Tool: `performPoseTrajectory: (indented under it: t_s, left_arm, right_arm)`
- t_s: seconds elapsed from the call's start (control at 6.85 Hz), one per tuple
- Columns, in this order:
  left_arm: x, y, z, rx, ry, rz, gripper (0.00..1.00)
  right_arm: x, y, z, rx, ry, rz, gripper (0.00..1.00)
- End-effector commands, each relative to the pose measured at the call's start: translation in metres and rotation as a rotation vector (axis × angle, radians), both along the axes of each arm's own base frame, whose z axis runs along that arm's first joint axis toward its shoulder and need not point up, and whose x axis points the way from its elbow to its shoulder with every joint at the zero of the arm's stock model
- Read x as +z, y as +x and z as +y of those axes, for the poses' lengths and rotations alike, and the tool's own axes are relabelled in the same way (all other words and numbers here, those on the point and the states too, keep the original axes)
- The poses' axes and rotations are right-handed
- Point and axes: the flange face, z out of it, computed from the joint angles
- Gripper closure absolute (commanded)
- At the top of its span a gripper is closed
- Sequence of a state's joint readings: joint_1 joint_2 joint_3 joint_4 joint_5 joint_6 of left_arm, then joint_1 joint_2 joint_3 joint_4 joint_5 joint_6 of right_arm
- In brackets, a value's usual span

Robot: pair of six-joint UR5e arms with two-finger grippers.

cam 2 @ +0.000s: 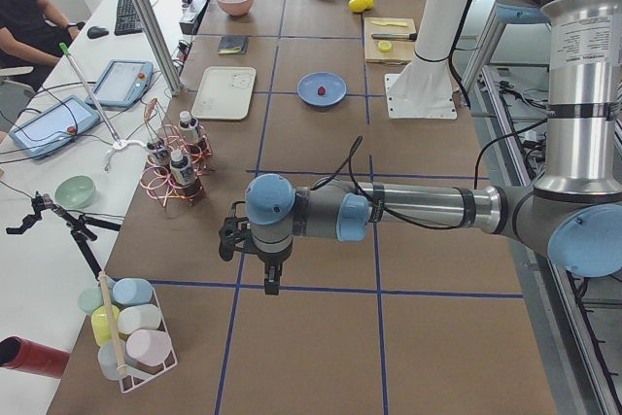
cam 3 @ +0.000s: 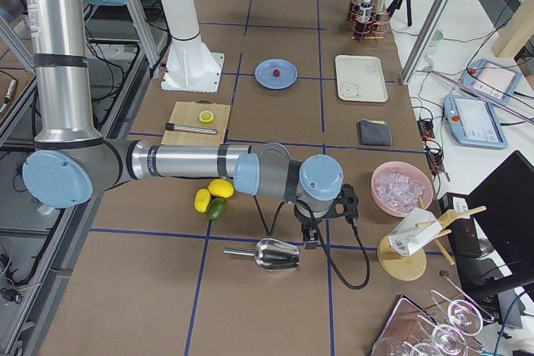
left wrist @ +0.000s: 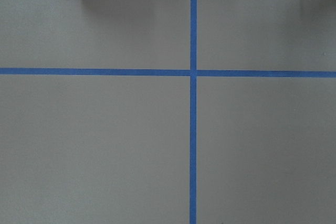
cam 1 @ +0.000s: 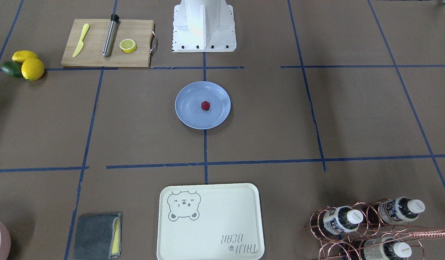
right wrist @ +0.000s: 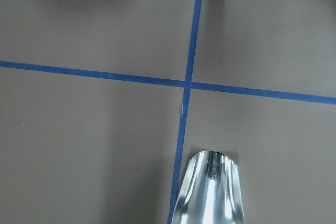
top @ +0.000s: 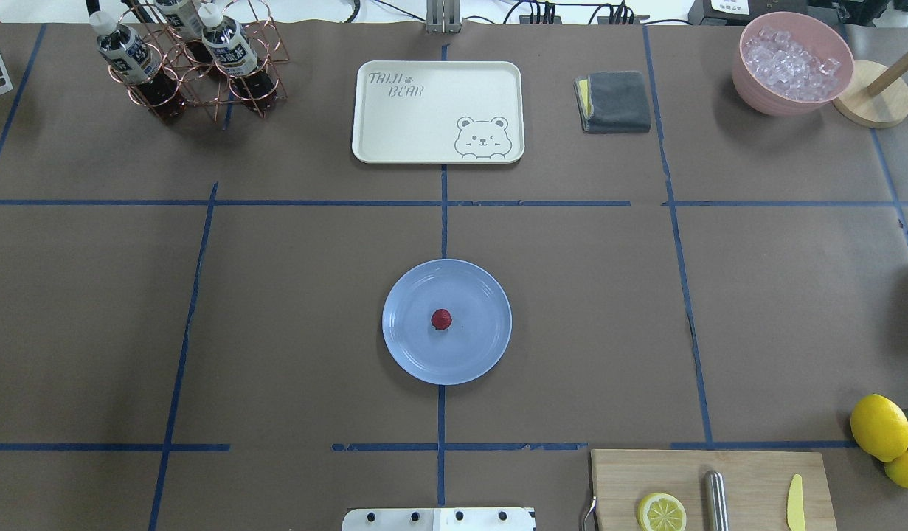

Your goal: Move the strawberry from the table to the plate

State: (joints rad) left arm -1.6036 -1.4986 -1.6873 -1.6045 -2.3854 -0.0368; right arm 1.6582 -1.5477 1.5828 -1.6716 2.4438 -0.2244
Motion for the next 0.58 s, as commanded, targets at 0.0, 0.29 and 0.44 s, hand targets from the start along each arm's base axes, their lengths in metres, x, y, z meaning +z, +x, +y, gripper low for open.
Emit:
performPoseTrajectory:
  t_s: [0.0,0.29,0.44]
  left_arm:
    - [-0.0008,0.0003,-0.0008,0.001,0.002,0.000,0.00]
    - [-0.0001,0.0003,-0.0008,0.001,0.000,0.000,0.00]
    - [-0.0001,0.0003,-0.0008,0.001,0.000,0.000,0.00]
  right_arm:
    - [0.0161,0.0002,0.0007,0.014,0.018,0.005,0.00]
    - [0.0168,-0.0005,0.0000,0.029,-0.004,0.004,0.00]
    - [0.0168,0.0002,0.0002,0.031,-0.004,0.004,0.00]
